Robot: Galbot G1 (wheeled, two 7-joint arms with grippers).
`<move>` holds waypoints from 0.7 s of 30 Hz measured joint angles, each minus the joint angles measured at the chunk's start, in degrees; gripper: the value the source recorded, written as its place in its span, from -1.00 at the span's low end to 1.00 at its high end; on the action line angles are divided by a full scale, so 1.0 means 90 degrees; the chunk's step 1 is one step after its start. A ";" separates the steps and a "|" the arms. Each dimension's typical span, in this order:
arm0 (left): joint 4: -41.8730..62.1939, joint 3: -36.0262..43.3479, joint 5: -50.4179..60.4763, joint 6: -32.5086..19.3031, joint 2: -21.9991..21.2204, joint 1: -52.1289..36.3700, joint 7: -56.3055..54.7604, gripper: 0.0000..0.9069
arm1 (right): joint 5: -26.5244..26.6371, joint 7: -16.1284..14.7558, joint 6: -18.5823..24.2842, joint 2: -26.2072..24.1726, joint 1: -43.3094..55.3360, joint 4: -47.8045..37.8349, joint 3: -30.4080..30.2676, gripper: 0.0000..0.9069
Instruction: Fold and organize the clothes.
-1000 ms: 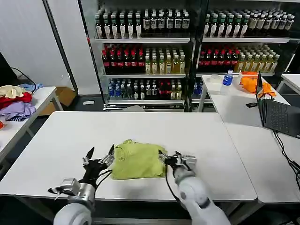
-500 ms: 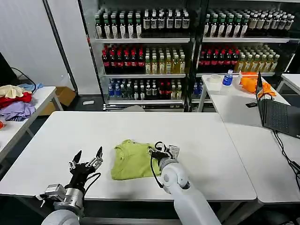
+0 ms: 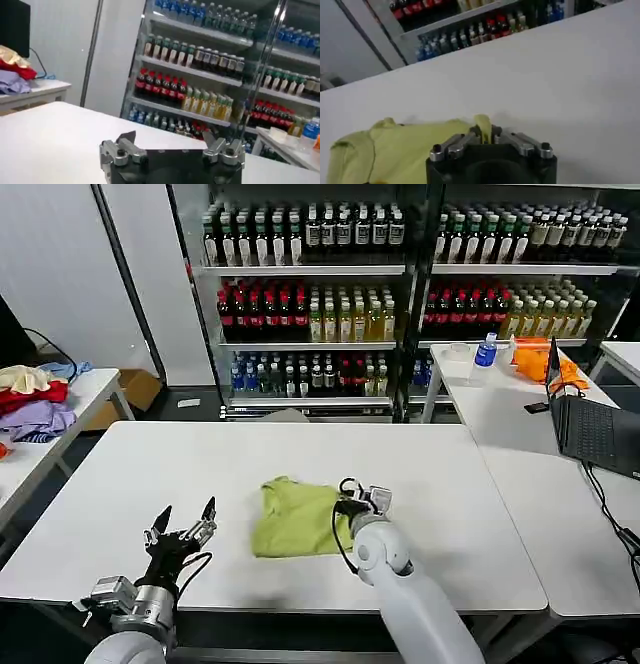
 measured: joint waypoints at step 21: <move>-0.0161 0.0237 0.0263 0.0009 -0.0078 0.0110 0.0021 1.00 | -0.2478 -0.1200 0.1345 -0.1160 -0.0642 0.1030 0.0140 1.00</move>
